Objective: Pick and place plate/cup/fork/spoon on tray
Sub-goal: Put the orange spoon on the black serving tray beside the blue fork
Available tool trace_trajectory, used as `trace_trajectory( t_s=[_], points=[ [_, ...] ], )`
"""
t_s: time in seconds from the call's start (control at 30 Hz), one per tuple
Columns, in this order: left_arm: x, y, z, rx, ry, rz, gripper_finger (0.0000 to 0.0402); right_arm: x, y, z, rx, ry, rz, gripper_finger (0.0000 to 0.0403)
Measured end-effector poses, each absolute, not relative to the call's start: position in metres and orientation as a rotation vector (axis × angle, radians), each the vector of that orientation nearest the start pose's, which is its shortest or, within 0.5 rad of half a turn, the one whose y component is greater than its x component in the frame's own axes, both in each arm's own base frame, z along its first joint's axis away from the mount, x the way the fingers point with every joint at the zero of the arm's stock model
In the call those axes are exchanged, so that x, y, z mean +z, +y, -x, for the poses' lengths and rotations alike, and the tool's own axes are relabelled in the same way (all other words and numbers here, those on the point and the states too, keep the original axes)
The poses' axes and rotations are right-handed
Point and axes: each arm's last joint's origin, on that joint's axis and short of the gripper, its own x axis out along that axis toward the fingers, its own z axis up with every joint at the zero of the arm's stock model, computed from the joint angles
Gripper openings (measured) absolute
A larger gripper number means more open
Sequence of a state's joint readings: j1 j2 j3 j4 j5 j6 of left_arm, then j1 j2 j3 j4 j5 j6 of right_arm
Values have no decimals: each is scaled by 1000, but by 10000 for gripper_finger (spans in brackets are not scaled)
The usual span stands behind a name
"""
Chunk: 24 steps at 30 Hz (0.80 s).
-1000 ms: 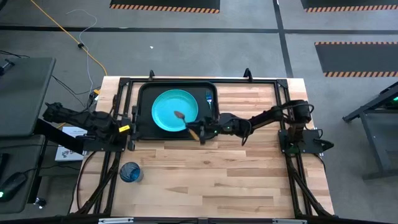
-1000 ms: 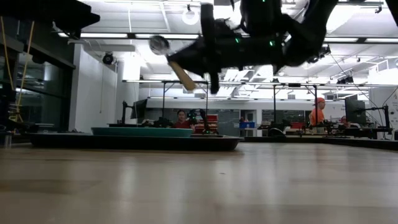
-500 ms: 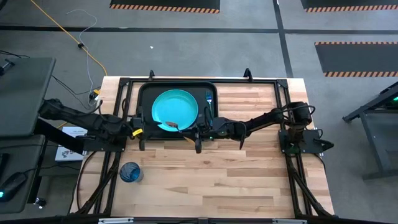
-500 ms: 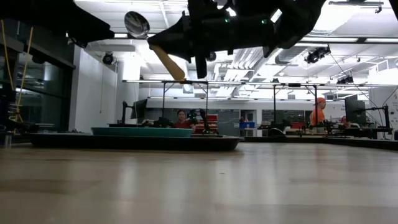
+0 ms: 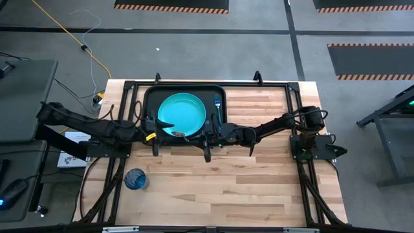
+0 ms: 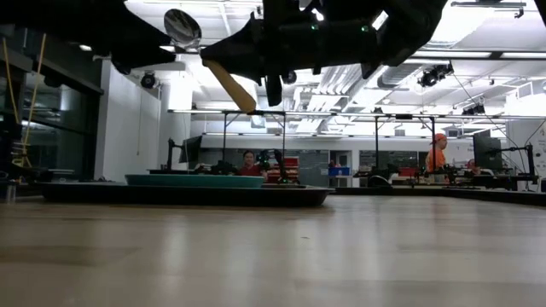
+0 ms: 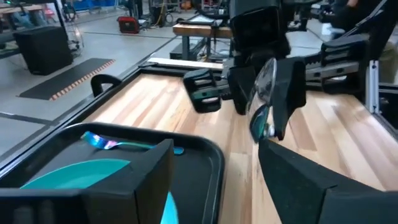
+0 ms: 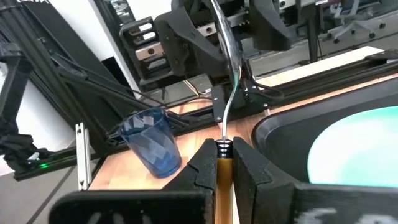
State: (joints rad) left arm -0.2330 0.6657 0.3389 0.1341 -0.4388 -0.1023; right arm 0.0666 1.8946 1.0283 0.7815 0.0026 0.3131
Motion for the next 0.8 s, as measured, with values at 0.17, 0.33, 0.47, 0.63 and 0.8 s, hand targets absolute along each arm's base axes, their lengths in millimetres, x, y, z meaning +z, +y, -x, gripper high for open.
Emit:
trace_trajectory(
  t_s=[0.17, 0.33, 0.47, 0.63, 0.8],
  points=[
    [229, -25, -165, 169, 121, 32, 236, 195, 27, -404, 46, 119, -305, 7],
    [233, -25, -167, 170, 80, 30, 216, 192, 27, -403, 41, 155, -303, 7],
    [233, -25, -167, 182, 82, 22, 157, 192, 27, -403, 41, 154, -304, 7],
    [231, -25, -166, 182, 104, -2, 47, 192, 26, -403, 38, 149, -304, 7],
    [230, -25, -166, 183, 110, -20, 10, 193, 26, -403, 35, 142, -309, 7]
  ],
)
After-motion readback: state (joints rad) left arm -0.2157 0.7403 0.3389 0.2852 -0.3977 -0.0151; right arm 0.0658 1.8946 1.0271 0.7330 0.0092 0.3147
